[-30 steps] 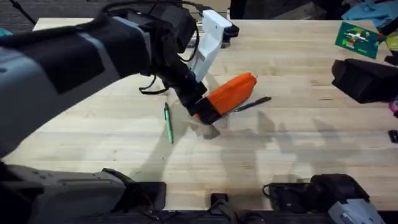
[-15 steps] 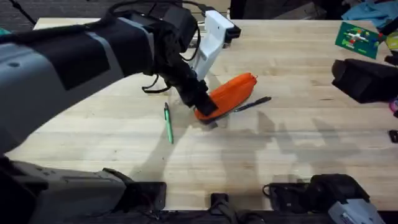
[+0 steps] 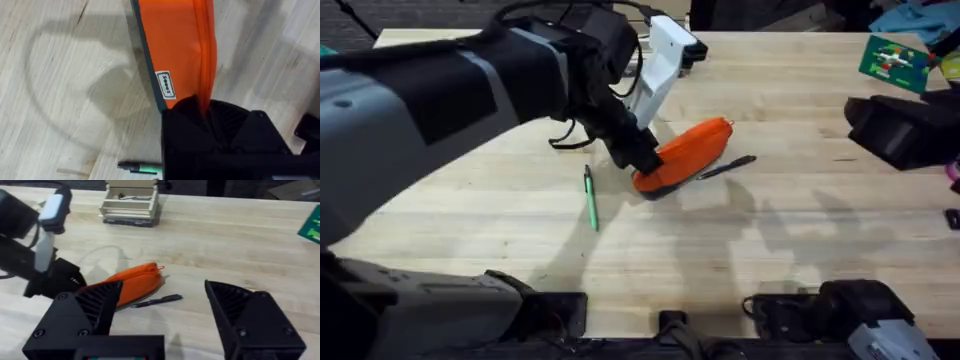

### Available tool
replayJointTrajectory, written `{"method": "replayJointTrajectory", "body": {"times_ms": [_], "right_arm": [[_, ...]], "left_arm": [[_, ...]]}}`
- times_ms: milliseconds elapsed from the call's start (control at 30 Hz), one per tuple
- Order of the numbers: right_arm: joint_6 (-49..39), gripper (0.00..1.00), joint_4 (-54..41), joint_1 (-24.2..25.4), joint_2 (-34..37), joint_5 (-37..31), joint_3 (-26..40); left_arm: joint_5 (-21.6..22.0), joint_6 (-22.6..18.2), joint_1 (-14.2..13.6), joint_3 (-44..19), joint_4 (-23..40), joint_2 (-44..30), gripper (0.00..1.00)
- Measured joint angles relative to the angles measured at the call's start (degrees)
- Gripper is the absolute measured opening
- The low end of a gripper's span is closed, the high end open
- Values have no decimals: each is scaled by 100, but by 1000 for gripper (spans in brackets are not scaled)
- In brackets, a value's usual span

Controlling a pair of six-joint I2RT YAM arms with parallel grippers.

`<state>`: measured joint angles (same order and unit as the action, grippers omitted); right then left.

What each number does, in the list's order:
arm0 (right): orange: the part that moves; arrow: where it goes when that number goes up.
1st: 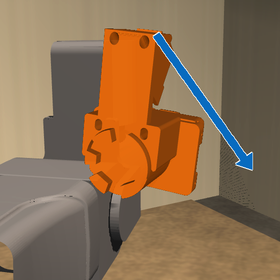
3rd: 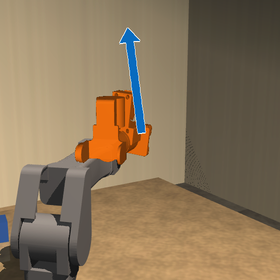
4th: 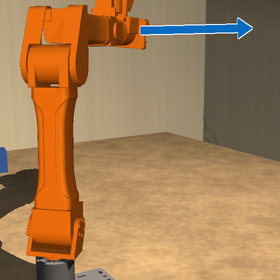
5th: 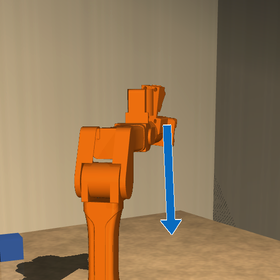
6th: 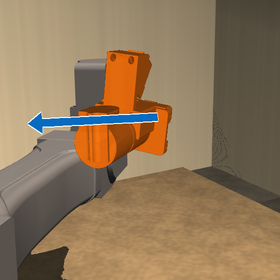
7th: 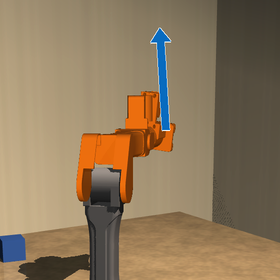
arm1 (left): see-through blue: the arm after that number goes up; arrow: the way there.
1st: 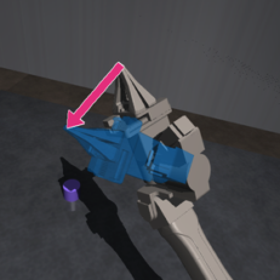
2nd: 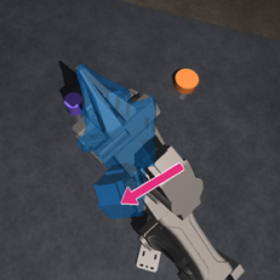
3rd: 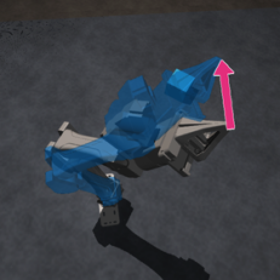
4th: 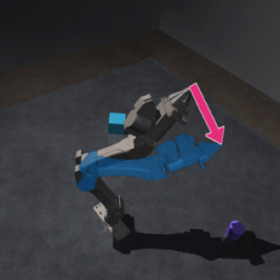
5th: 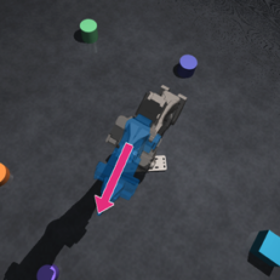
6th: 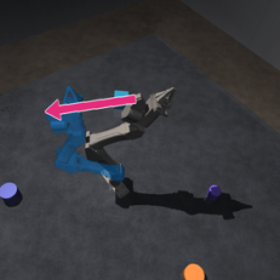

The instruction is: Unzip the bag, pick up the pens from the table one at a time and place them inside, then zip the bag closed.

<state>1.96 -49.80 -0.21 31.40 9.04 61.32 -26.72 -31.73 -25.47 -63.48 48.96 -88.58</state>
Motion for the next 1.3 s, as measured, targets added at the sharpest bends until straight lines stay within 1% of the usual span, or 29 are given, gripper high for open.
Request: {"method": "replayJointTrajectory", "body": {"times_ms": [133, 233, 500, 700, 933, 1000, 1067, 1300], "right_arm": [[-52, 997, -2, 0, 104, 301, 13], [-84, 997, -4, 0, 400, 489, 82], [-109, 998, -48, 0, 1660, 769, 496], [-235, 996, -295, 0, 2609, 1032, 968], [-420, 996, -649, 19, 3669, 1184, 1479], [-527, 996, -642, 102, 3882, 1329, 1541], [-667, 996, -640, 287, 4065, 1572, 1563], [-1279, 996, -640, 1176, 4571, 2737, 1567]], "left_arm": [[0, 0, 0, 0, 1, 1, 42], [0, 0, 0, 0, 1, 1, 42], [0, 0, 0, 0, 1, 2, 42], [0, 0, 0, 0, 0, 0, 42], [0, 0, 0, 0, -7, 0, 42], [0, 0, 0, 0, -12, 2, 42], [2, 0, 0, 0, -26, 0, 42], [17, 0, 0, 0, -36, 2, 42]]}}
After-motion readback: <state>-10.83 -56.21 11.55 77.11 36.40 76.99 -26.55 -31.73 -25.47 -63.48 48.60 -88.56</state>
